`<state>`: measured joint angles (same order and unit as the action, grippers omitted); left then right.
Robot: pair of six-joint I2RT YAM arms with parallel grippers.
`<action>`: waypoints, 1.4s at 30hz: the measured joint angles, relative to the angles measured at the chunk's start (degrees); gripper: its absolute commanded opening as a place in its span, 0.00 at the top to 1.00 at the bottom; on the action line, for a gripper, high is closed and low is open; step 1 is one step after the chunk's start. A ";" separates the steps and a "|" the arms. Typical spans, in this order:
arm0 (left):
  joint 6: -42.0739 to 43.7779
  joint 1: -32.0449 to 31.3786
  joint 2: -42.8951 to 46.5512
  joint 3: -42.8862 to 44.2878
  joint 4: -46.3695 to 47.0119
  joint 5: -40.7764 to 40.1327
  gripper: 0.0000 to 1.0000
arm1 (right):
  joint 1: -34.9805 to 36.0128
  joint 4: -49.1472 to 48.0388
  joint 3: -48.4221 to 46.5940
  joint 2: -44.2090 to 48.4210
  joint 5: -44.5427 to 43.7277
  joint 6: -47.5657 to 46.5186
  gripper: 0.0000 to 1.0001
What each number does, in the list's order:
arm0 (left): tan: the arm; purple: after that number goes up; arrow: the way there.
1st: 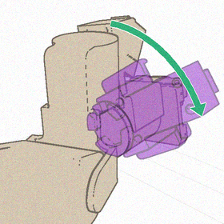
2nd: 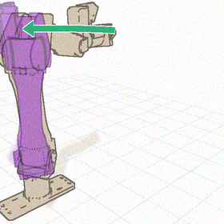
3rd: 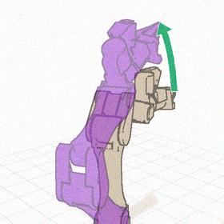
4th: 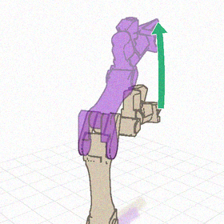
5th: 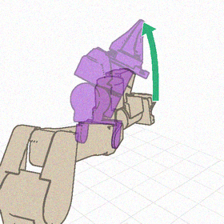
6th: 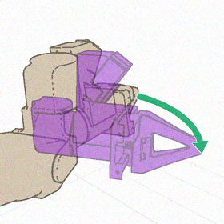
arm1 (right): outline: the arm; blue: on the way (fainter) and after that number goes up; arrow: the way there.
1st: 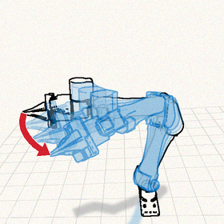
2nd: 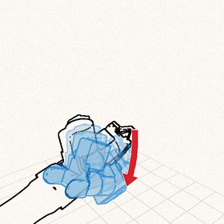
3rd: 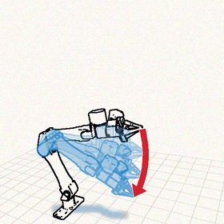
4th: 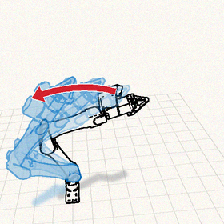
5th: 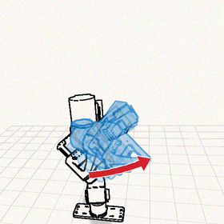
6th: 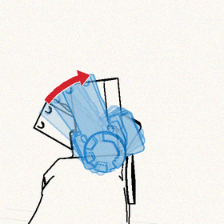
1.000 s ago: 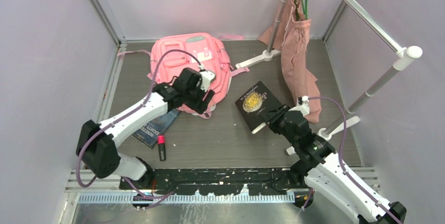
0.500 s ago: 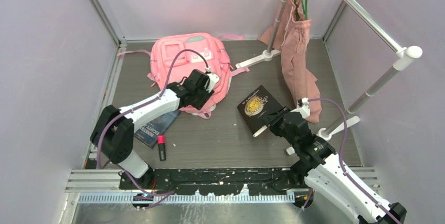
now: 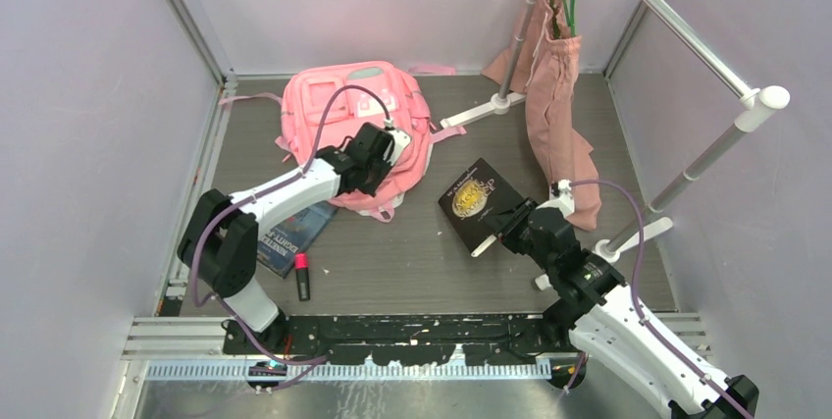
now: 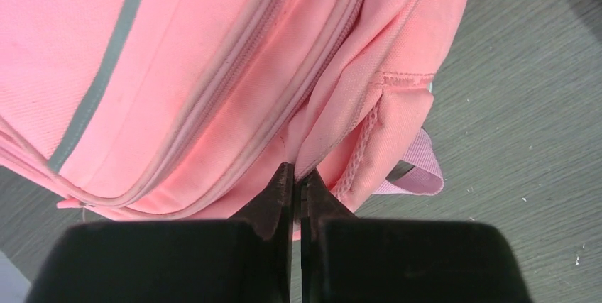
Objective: Pack the student bag
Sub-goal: Place the book in the student bag.
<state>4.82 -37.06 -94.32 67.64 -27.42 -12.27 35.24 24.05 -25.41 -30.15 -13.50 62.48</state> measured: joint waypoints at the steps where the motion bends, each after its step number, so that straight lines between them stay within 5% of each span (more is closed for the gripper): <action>1: -0.07 0.07 0.00 0.66 -0.66 -0.28 1.00 | 0.00 -0.28 0.00 0.00 0.57 -0.81 0.99; 15: 0.74 1.90 2.21 21.99 -8.74 -2.58 1.00 | 0.00 -1.97 -15.63 -10.32 14.14 -11.19 0.99; 22: 1.36 2.23 2.38 20.83 -11.47 1.44 1.00 | 0.00 -4.31 -15.58 -8.52 15.50 -12.02 0.99; 26: 0.11 2.19 1.70 16.85 -12.22 4.11 0.82 | 0.00 -3.43 -12.74 -6.49 14.75 -11.58 0.99; 29: -1.05 2.14 0.09 15.30 -12.76 4.94 0.57 | 0.00 -1.66 -11.52 -5.49 13.97 -11.54 0.99; 40: -3.96 2.36 -7.28 18.71 -14.10 7.13 0.40 | 0.00 -0.39 -10.86 -5.07 11.74 -11.61 0.99; 41: -4.13 2.38 -7.48 18.71 -14.36 7.87 0.33 | 0.00 -0.17 -10.86 -4.94 11.56 -11.61 0.99; 42: -4.26 2.38 -7.56 18.69 -14.86 8.81 0.11 | 0.00 0.02 -10.86 -4.83 11.43 -11.61 0.99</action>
<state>0.56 -34.68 -101.89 86.32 -42.28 -3.46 35.24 24.08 -36.27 -34.98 -2.07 50.87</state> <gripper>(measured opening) 0.592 0.283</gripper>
